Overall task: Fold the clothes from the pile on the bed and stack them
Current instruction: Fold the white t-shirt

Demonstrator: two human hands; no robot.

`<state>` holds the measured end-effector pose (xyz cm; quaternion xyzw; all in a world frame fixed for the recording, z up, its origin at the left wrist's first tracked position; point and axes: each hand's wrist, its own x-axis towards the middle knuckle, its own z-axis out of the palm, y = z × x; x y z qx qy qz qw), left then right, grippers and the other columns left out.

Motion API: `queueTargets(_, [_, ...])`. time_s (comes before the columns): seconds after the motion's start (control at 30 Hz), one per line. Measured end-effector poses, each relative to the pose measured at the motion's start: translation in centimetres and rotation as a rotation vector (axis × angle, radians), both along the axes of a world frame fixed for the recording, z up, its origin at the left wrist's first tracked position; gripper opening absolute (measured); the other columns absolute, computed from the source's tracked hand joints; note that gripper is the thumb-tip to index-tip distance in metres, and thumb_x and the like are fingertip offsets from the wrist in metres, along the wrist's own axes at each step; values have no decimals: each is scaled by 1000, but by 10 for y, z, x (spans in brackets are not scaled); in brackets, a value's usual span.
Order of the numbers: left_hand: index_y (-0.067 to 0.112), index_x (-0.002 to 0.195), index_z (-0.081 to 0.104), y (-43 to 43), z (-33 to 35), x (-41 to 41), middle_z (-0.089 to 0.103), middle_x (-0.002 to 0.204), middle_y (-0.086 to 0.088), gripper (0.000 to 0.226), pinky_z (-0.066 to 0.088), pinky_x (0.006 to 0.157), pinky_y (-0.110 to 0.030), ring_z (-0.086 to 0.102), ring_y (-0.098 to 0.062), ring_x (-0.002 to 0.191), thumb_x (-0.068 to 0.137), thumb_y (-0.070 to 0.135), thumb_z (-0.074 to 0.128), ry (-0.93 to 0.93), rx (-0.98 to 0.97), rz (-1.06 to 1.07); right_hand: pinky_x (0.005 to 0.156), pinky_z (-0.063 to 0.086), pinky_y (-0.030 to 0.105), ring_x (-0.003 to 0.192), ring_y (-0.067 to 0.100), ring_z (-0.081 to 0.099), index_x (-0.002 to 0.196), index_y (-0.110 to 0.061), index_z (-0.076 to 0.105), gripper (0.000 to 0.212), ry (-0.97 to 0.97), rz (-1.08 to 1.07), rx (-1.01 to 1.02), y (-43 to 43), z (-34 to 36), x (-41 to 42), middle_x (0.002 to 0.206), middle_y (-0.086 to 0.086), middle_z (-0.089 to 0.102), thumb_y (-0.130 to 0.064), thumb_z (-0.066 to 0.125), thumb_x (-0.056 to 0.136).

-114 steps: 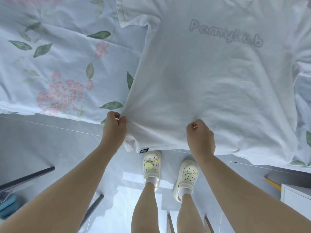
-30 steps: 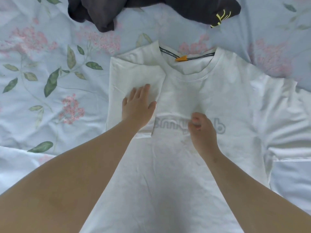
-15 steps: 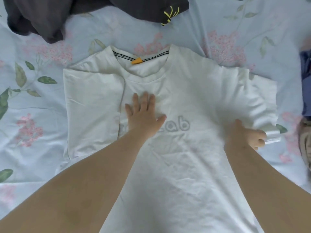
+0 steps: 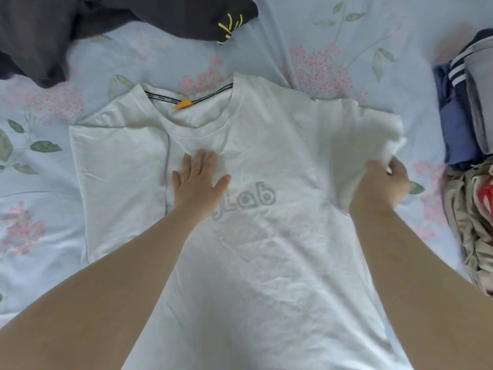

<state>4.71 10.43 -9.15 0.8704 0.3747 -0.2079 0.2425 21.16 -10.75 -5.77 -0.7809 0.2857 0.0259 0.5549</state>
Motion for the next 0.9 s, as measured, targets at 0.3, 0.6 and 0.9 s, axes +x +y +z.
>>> queueTargets(0.3, [12, 80, 51, -17, 31, 13, 51, 77, -5, 38, 40, 74, -36, 49, -24, 75, 99, 42, 35, -449, -393, 802, 96, 42, 31, 106, 15, 54, 111, -29, 64, 34, 185, 1213, -364, 2, -7, -73, 98, -12, 53, -18, 68, 79])
queueTargets(0.6, [19, 140, 30, -33, 28, 52, 48, 114, 0, 68, 42, 73, -29, 48, -20, 88, 83, 13, 66, -421, -416, 1061, 92, 44, 47, 100, 27, 53, 99, -20, 47, 39, 246, 873, -428, -32, -27, -63, 104, 2, 53, -29, 72, 71])
queueTargets(0.9, [25, 138, 36, -39, 32, 49, 36, 131, -9, 57, 35, 87, -36, 38, -31, 115, 87, 7, 54, -178, 308, 312, 72, 36, 36, 81, 26, 46, 67, -22, 38, 24, 403, 862, -280, -34, -39, -48, 92, 8, 49, -44, 47, 62])
